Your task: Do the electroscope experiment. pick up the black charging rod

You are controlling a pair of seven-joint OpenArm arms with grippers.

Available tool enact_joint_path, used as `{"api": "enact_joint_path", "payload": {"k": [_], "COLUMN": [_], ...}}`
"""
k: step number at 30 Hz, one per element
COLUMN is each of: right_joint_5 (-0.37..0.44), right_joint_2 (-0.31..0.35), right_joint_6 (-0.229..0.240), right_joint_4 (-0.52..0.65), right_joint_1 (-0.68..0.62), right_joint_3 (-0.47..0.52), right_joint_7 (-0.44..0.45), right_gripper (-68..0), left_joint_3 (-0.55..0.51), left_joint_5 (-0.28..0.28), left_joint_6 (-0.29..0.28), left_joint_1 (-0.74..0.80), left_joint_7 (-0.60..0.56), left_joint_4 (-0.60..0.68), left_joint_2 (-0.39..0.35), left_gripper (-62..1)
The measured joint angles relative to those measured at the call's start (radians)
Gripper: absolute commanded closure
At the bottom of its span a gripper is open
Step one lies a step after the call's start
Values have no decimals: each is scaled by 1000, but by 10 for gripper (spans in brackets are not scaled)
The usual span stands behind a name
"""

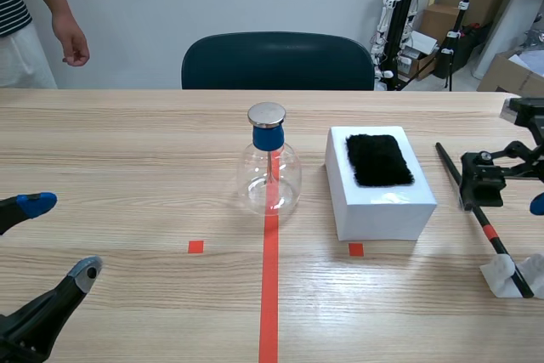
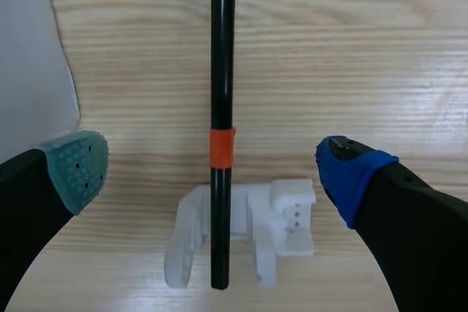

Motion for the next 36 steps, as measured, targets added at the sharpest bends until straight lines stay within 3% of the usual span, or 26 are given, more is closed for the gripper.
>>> {"api": "enact_joint_path", "payload": {"k": [12,25,29,36], "right_joint_5": [-179,-190,-190,-190], "right_joint_2": [-75,-87,-87,-87], "right_joint_6": [0,8,8,8], "right_joint_4": [-6,-115,-153,-163], "right_joint_1": [58,72,89,94], "right_joint_3": [0,-20,-37,-45], "right_joint_7": [-34,-11,10,9], "right_gripper": [-576,-576,-576,-576], "left_joint_3": [0,0,0,0], "left_joint_5": [20,35,86,85], "left_joint_6": [0,0,0,0], "left_joint_1": [-37,-58,-58,-58], "left_joint_7": [-84,-84,-104,-105], "left_joint_4": [-111,-113,-113,-113], "left_joint_2": [72,72,72,72], "left_gripper": [-623,-623,-623,-623]}}
